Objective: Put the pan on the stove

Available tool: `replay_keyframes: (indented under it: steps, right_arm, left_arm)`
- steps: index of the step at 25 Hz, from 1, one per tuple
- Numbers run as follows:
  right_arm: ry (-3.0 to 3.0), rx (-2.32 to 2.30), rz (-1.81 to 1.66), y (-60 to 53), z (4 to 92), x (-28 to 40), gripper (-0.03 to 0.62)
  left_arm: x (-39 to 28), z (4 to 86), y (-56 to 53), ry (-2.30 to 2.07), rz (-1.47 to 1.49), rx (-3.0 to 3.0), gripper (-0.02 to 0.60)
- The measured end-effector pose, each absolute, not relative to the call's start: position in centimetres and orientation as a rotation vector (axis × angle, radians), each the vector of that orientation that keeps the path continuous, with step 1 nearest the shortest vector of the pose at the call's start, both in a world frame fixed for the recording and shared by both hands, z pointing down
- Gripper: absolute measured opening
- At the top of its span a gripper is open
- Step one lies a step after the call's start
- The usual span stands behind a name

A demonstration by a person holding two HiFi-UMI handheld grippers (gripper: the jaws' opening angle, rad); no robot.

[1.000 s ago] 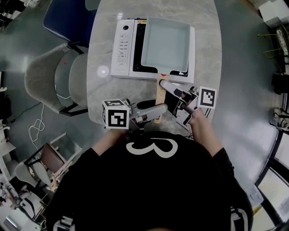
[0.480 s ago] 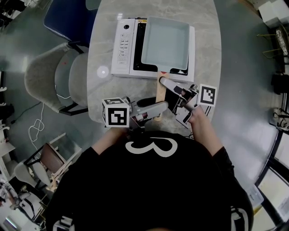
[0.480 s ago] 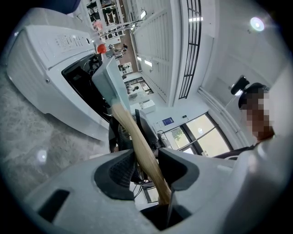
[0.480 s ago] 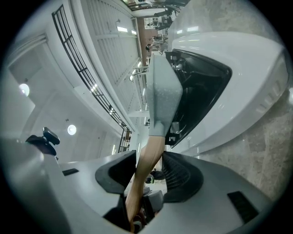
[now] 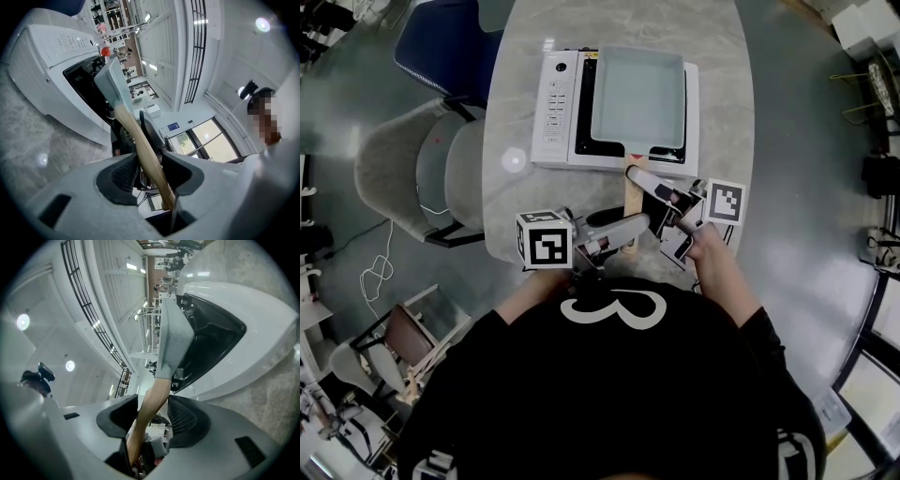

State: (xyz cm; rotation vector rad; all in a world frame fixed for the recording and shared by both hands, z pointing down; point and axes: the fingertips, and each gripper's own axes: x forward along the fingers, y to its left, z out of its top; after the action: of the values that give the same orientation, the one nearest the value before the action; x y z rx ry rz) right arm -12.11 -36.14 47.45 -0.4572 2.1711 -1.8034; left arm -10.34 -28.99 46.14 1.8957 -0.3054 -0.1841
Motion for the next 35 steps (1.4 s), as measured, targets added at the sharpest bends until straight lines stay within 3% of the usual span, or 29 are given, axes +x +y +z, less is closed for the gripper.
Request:
replay_keyframes:
  steps: [6, 15, 24, 26, 29, 32, 35]
  right_arm:
    - [2.220, -0.456, -1.752, -35.9, 46.8, -12.0, 0.224]
    - [2.195, -0.536, -1.727, -36.0, 47.1, -9.2, 0.224]
    - [2.295, -0.686, -1.635, -34.8, 46.3, -5.3, 0.219]
    - [2.325, -0.705, -1.599, -34.2, 45.5, -4.6, 0.187]
    - [2.374, -0.691, -1.538, -33.2, 43.9, -4.0, 0.057]
    - [2.404, -0.626, -1.516, -32.0, 42.4, -3.8, 0.041]
    - [2.470, -0.562, -1.489, -30.3, 40.9, -4.1, 0.040]
  left_arm:
    - [-10.4, 46.2, -29.2, -0.346, -0.189, 1.918, 0.179]
    - [-11.8, 46.3, -28.7, -0.386, -0.348, 1.791, 0.253]
    - [-13.8, 45.6, -28.9, -0.528, -0.490, 1.756, 0.253]
    - [-14.2, 45.6, -28.5, -0.564, -0.503, 1.758, 0.253]
    - [-14.9, 45.5, -27.7, -0.628, -0.518, 1.769, 0.253]
    - [-15.8, 45.3, -26.9, -0.728, -0.495, 1.797, 0.250]
    - [-16.7, 44.4, -25.6, -0.836, -0.437, 1.857, 0.195]
